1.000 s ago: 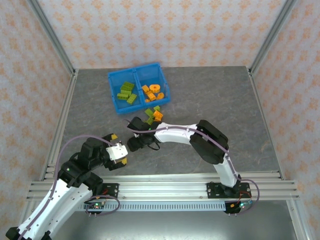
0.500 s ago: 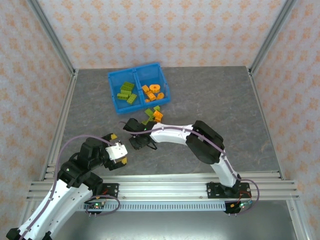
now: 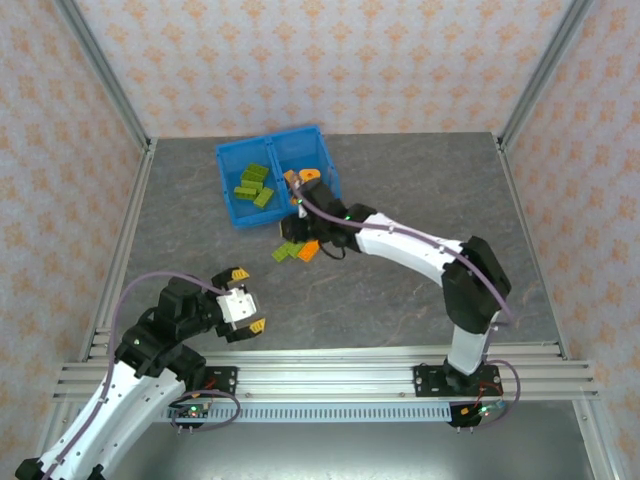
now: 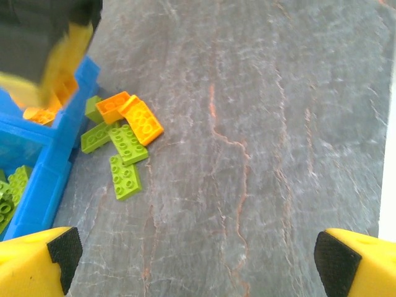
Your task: Sort the legos into containers by color
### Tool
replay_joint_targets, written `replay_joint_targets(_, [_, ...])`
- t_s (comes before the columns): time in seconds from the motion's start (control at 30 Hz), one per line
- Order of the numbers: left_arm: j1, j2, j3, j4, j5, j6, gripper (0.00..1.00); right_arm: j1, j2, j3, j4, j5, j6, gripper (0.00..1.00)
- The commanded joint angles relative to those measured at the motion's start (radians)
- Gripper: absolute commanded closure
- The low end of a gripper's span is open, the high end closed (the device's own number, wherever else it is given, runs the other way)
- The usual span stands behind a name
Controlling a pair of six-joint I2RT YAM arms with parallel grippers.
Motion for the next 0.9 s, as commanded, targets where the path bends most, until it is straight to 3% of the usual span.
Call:
replay_joint_targets(0.0, [0.016,0.004,-0.001,0.164,-0.101,-0.228,0.00,-0.092,0.034,0.059,0.026,0.008,0.023,0.72])
replay_joint_targets(0.17, [0.059,0.064,0.033,0.231,-0.051,-0.360,0.00,-0.210,0.244,0.341,-0.043,0.059,-0.018,0.72])
replay_joint_targets(0.53, [0.063,0.060,0.022,0.233,-0.007,-0.301,0.00,-0.257,0.869,1.290,-0.253,0.111,-0.029,0.69])
replay_joint_targets(0.73, [0.063,0.051,0.020,0.220,-0.015,-0.270,0.00,-0.259,0.884,1.300,-0.144,0.128,-0.028,0.54])
replay_joint_targets(0.87, [0.063,0.047,0.017,0.214,-0.027,-0.262,0.00,-0.258,0.843,1.301,-0.149,0.067,-0.027,0.51])
